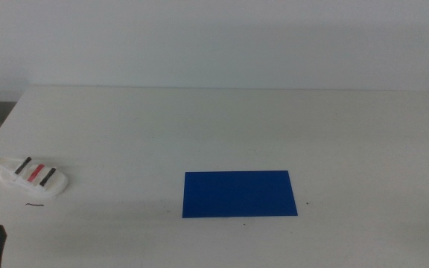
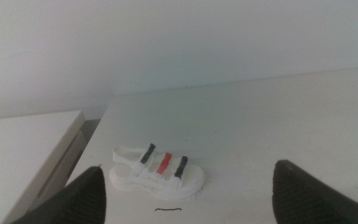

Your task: Use one arm to grab the shoe from the table and place it on the mat.

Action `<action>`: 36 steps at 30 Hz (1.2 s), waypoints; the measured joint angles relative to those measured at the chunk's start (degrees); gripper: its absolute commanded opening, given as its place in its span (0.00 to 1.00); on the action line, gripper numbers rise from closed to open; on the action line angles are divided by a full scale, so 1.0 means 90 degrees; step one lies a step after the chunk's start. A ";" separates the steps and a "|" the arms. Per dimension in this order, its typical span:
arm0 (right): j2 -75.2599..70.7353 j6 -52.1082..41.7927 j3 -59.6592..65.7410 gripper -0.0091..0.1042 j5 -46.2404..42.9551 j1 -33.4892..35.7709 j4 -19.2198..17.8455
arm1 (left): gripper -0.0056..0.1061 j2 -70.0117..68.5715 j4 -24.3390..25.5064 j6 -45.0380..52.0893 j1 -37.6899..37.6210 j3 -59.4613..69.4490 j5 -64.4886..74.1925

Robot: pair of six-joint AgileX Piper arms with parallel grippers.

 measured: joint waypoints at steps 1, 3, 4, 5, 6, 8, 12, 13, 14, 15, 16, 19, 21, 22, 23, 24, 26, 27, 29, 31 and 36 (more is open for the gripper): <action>0.0000 0.0000 0.0000 0.78 0.0000 0.0000 0.0000 | 0.84 0.0000 0.0019 0.0000 0.0000 0.0000 0.0000; 0.0000 0.0000 0.0000 0.78 0.0000 0.0000 0.0000 | 0.84 0.0032 0.0048 0.0000 0.0012 -0.0019 0.0000; 0.0000 0.0000 0.0000 0.78 0.0000 0.0000 0.0000 | 0.84 0.0168 0.0048 0.0000 0.0047 -0.0121 0.0070; 0.0000 0.0000 0.0000 0.78 0.0000 0.0000 0.0000 | 0.84 0.0365 0.0048 0.0000 0.0109 -0.0267 0.0127; 0.0000 0.0000 0.0000 0.78 0.0000 0.0000 0.0000 | 0.84 0.0699 0.0034 0.0000 0.0183 -0.0546 0.0223; 0.0000 0.0000 0.0000 0.78 0.0000 0.0000 0.0000 | 0.84 0.1589 -0.0072 0.0000 0.0369 -0.1258 0.0493; 0.0000 0.0000 0.0000 0.78 0.0000 0.0000 0.0000 | 0.84 0.3523 -0.0579 -0.0299 0.0772 -0.3169 0.1345; 0.0000 0.0000 0.0000 0.78 0.0000 0.0000 0.0000 | 0.84 0.4001 -0.0632 -0.0520 0.0852 -0.3592 0.1542; 0.0000 0.0000 0.0000 0.78 0.0000 0.0000 0.0000 | 0.84 0.4454 -0.0671 -0.0831 0.0930 -0.3980 0.1736; 0.0000 0.0000 0.0000 0.78 0.0000 0.0000 0.0000 | 0.84 0.4803 -0.0676 -0.1142 0.1004 -0.4267 0.1879; 0.0000 0.0000 0.0000 0.78 0.0000 0.0000 0.0000 | 0.84 0.5221 -0.0694 -0.1607 0.1073 -0.4599 0.2058; 0.0000 0.0000 0.0000 0.78 0.0000 0.0000 0.0000 | 0.84 0.6397 -0.0628 -0.3328 0.1208 -0.5392 0.2548; 0.0000 0.0000 0.0000 0.78 0.0000 0.0000 0.0000 | 0.84 0.7049 -0.0412 -0.4231 0.1241 -0.5862 0.2883; 0.0000 0.0000 0.0000 0.78 0.0000 0.0000 0.0000 | 0.84 0.7398 -0.0282 -0.4732 0.1253 -0.6111 0.3104; 0.0000 0.0000 0.0000 0.78 0.0000 0.0000 0.0000 | 0.84 0.7674 -0.0187 -0.5186 0.1258 -0.6317 0.3340; 0.0000 0.0000 0.0000 0.78 0.0000 0.0000 0.0000 | 0.84 0.8013 -0.0127 -0.5615 0.1268 -0.6573 0.3584; 0.0000 0.0000 0.0000 0.78 0.0000 0.0000 0.0000 | 0.84 0.8596 -0.0053 -0.6342 0.1268 -0.7009 0.4014; 0.0000 0.0000 0.0000 0.78 0.0000 0.0000 0.0000 | 0.84 0.8910 -0.0045 -0.6573 0.1268 -0.7235 0.4178; 0.0000 0.0000 0.0000 0.78 0.0000 0.0000 0.0000 | 0.84 0.9520 0.0019 -0.6911 0.1268 -0.7658 0.4490; 0.0000 0.0000 0.0000 0.78 0.0000 0.0000 0.0000 | 0.84 1.0056 0.0094 -0.7052 0.1268 -0.8010 0.4636; 0.0000 0.0000 0.0000 0.78 0.0000 0.0000 0.0000 | 0.84 1.0907 0.0121 -0.7124 0.1268 -0.8516 0.4789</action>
